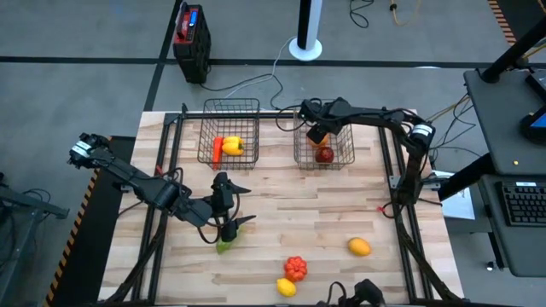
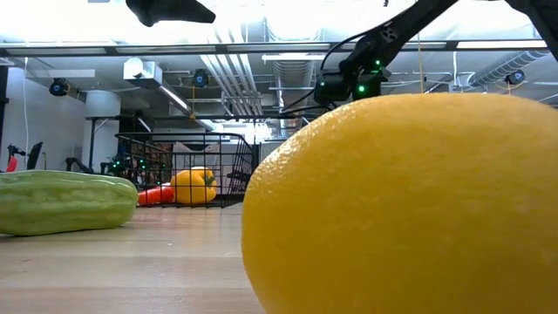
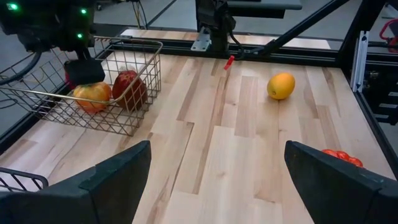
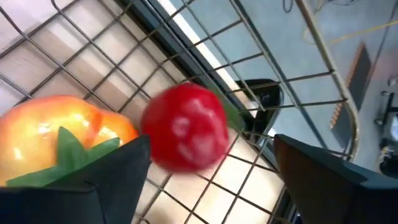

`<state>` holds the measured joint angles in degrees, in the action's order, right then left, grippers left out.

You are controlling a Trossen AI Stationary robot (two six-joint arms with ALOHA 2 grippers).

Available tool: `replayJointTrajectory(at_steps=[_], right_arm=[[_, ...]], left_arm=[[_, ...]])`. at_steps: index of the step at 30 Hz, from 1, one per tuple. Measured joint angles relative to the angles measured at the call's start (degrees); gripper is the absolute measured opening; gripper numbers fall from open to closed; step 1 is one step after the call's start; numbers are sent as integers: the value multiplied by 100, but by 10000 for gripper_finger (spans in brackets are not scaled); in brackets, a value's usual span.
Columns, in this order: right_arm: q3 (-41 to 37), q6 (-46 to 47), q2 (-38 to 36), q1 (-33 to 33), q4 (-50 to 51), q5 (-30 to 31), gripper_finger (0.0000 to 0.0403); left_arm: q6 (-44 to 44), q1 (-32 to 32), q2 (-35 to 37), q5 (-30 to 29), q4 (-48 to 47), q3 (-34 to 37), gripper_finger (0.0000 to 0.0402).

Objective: Sort produce into baskets
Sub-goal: Put the red tomato into the gold wire basket, then put the green cucumber into the black wire basket

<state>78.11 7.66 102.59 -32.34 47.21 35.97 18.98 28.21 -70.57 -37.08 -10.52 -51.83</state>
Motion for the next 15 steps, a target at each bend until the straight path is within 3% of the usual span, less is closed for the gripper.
replayJointTrajectory(at_steps=[5,15], right_arm=[[4,-5,-4,-13,15,-167,344],[33,197,-550,156,357,-303,326]], left_arm=[[0,0,0,-2,0,0,351],[527,0,-23,29,-253,0,351]])
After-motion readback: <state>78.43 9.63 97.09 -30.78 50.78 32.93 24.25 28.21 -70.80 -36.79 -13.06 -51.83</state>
